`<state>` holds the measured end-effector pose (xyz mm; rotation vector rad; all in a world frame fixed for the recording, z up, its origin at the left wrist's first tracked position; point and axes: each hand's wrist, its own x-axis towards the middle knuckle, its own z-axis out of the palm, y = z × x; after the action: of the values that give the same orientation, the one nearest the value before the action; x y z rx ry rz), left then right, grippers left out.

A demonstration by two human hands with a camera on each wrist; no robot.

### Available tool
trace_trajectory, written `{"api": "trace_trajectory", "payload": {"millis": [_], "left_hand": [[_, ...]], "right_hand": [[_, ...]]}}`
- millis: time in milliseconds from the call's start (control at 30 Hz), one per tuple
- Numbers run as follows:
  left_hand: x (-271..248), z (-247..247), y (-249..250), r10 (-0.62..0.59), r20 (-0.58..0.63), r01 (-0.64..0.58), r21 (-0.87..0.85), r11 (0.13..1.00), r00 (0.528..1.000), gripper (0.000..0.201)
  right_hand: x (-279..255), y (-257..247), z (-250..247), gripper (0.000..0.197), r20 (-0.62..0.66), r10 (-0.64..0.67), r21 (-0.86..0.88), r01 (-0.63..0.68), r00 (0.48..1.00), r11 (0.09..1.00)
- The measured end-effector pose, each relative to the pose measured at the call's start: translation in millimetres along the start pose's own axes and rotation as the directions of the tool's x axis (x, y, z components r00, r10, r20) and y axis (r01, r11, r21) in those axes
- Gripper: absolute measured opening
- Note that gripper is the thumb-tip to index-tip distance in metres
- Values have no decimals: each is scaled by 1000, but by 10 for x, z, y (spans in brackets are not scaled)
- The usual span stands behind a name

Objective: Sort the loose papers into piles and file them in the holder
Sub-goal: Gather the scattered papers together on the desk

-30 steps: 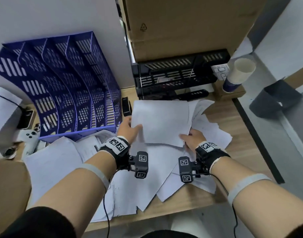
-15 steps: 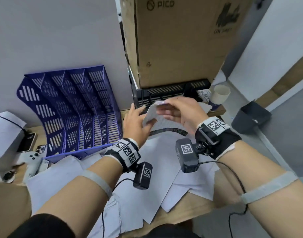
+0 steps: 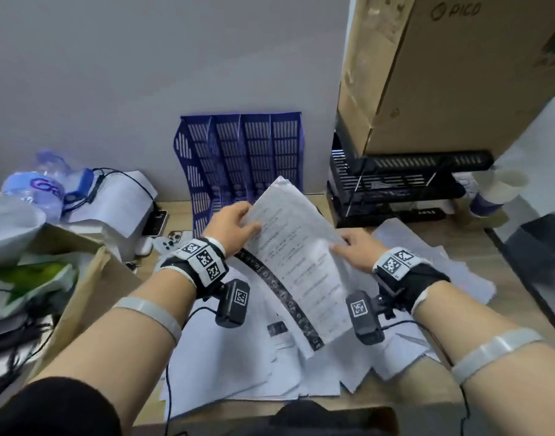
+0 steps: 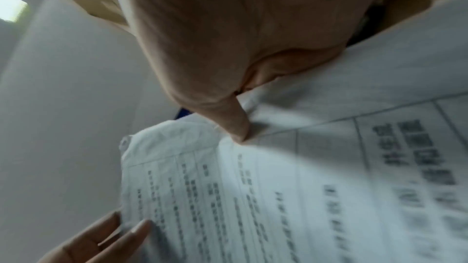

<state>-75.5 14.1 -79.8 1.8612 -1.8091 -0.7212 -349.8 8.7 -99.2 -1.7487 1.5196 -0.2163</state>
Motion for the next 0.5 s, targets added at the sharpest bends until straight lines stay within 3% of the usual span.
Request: {"api": "trace_trajectory", "payload": {"millis": [100,167,300,433,500], "left_hand": [[-144,-30,-457,-124,-140,129,27,991,982,40],[-258,-45,-679,-167,-159,174,31,984,973,47],[-437,110,-897,-205,20,206,-77,976,979,26],[-506,520,-848,-186,191,220,-176,960,964,11],[-488,770,-718,-135,281,189,-174,966,950,13]], "right_hand": [[118,-120,683,17,45,20,115,-26,999,993],[162,-208,1138,16,131,49,178,-72,990,981],[134,-279,1754,32,278,118,183,-173,953,968],[75,-132,1916,21,299,218,270,-301,929,914],[45,96,1842,17,227,316,312,-376,921,873]]}}
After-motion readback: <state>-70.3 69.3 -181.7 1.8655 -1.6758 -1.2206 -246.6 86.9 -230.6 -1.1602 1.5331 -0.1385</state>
